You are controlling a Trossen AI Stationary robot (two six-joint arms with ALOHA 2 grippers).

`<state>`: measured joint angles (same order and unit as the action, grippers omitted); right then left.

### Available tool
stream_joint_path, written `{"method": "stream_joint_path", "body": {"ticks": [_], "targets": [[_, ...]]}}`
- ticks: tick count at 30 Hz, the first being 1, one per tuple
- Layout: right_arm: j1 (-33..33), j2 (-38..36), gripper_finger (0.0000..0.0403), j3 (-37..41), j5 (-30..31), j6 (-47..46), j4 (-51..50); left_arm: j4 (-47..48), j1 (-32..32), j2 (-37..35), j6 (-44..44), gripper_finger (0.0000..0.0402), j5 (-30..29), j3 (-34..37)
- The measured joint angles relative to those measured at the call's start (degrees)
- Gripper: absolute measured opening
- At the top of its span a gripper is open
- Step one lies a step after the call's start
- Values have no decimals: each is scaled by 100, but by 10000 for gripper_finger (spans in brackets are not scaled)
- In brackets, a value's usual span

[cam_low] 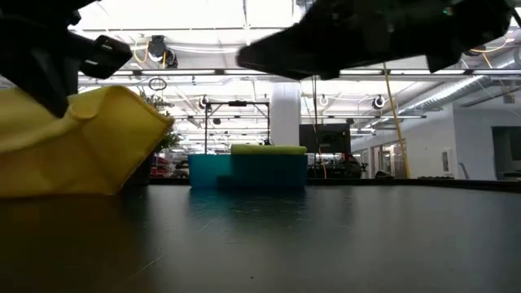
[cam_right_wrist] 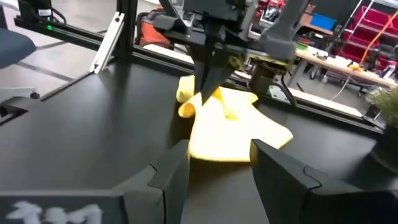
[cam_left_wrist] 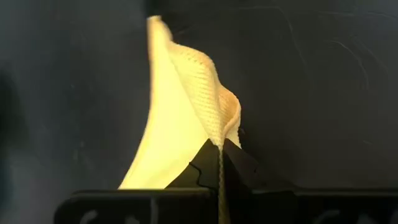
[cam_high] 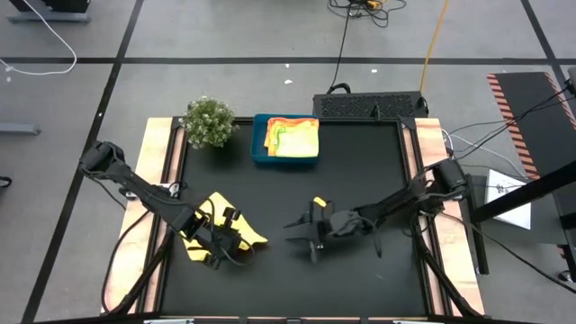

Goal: Fold microfiber towels
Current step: Fold the yellow microfiber towel

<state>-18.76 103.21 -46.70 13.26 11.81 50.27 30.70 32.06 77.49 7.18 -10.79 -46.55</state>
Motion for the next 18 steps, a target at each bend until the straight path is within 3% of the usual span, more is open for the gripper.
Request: {"method": "stream_joint_path", "body": {"ticks": [7, 18], "targets": [[76, 540, 160, -418, -11, 233, -81, -362, -36, 4, -392, 6, -272, -65], [259, 1203, 160, -1022, -132, 243, -163, -512, -66, 7, -503, 4, -231, -65]]}}
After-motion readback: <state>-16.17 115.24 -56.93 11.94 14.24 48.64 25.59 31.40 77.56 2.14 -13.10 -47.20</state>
